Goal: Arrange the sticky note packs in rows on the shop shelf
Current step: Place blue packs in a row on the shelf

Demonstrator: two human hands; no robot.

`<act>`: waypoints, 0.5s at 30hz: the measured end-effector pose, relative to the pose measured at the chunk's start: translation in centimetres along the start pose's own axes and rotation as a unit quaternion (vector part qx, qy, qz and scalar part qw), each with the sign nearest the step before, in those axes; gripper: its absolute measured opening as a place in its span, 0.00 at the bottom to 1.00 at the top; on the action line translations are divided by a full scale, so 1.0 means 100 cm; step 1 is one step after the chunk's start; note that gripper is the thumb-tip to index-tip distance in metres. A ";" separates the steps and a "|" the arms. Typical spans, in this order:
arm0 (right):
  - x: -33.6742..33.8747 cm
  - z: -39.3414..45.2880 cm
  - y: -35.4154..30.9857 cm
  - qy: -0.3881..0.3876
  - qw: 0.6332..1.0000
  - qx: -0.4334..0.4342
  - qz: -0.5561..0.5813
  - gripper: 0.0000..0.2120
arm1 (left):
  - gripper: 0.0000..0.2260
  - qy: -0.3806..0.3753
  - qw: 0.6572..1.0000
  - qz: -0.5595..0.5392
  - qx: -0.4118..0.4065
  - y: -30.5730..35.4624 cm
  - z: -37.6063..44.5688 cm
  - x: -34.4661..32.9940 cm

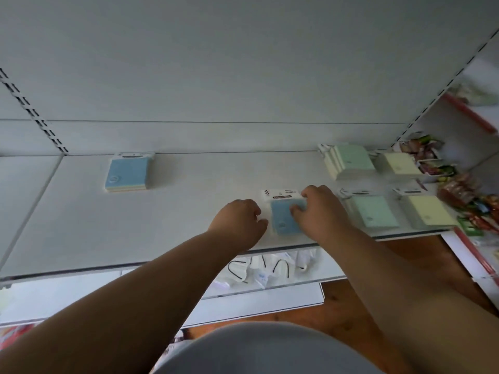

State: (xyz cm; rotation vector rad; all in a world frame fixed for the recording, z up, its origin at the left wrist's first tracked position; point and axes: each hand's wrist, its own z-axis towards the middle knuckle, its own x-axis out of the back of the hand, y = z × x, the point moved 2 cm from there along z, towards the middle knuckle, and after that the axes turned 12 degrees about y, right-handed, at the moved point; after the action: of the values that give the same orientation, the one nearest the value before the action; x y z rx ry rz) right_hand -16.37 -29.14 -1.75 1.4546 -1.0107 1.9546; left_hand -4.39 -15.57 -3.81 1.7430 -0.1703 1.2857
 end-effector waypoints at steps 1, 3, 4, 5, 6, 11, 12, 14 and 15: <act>-0.004 -0.002 0.006 -0.026 0.999 -0.019 0.007 0.20 | 0.11 -0.011 1.000 0.023 0.011 0.008 0.003 -0.006; -0.010 -0.005 0.012 -0.058 0.995 -0.058 0.063 0.21 | 0.09 -0.016 0.998 0.040 0.042 0.021 0.007 -0.014; -0.012 -0.005 0.013 -0.060 0.991 -0.078 0.091 0.21 | 0.10 -0.016 0.997 0.038 0.062 0.026 0.008 -0.016; -0.013 -0.004 0.013 -0.060 0.987 -0.096 0.113 0.19 | 0.10 -0.013 0.996 0.031 0.081 0.028 0.010 -0.020; -0.014 -0.003 0.013 -0.062 0.983 -0.113 0.134 0.17 | 0.10 -0.007 0.995 0.022 0.100 0.029 0.010 -0.021; -0.018 -0.007 -0.012 -0.042 0.969 -0.105 0.219 0.12 | 0.17 0.084 0.970 -0.090 0.210 0.009 -0.005 -0.008; -0.020 -0.010 -0.020 -0.032 0.964 -0.100 0.244 0.13 | 0.18 0.103 0.966 -0.104 0.214 0.003 -0.010 -0.002; -0.023 -0.017 -0.040 -0.015 0.957 -0.069 0.281 0.14 | 0.13 0.140 0.970 -0.086 0.181 -0.010 -0.017 0.013; -0.023 -0.021 -0.052 -0.004 0.954 -0.049 0.295 0.13 | 0.11 0.168 0.970 -0.069 0.162 -0.017 -0.020 0.022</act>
State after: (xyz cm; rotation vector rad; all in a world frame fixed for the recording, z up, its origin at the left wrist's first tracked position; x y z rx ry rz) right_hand -12.99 -24.23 -2.92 1.1899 -1.6672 2.2457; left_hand -3.77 -12.32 -3.06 1.7362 0.3691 1.5445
